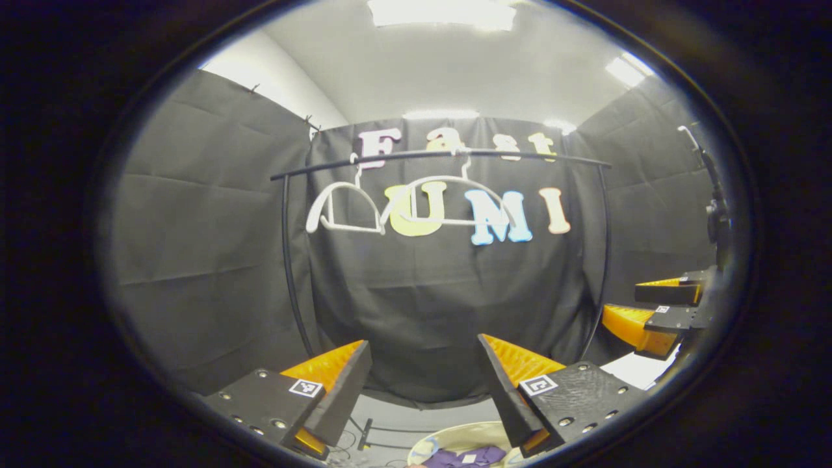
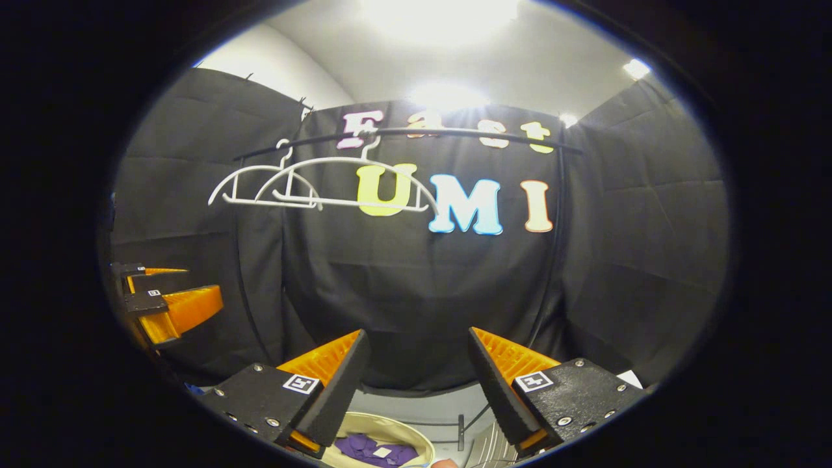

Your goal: Grasp the clothes on the hanger with both hands and then place them into the laundry hamper below.

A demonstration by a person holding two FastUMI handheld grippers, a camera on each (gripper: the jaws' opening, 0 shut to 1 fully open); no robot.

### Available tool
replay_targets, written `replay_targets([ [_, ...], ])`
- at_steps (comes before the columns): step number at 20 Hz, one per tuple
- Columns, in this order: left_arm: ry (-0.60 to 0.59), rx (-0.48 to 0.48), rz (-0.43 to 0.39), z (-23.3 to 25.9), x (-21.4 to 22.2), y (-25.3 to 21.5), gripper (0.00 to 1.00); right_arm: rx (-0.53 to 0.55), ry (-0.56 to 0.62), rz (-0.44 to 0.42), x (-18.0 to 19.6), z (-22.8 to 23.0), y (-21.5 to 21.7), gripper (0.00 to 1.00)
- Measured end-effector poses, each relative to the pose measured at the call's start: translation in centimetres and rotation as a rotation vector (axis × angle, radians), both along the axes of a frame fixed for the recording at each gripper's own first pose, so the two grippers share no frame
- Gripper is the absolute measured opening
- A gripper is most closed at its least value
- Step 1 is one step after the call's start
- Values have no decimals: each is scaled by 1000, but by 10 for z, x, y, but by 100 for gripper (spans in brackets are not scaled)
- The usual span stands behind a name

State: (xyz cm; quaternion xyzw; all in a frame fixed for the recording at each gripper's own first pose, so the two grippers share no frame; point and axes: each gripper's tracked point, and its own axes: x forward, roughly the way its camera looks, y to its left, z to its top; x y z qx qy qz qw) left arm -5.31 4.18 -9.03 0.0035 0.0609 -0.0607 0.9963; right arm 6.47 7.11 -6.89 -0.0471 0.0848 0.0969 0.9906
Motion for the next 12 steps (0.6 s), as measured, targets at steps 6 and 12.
replay_targets([
  [6,-53,5,48,27,-8,22,99,15,-76,-60,6,37,-37,92],
  [12,-89,1,76,50,-21,38,99,41,-133,-111,-9,52,-52,92],
])
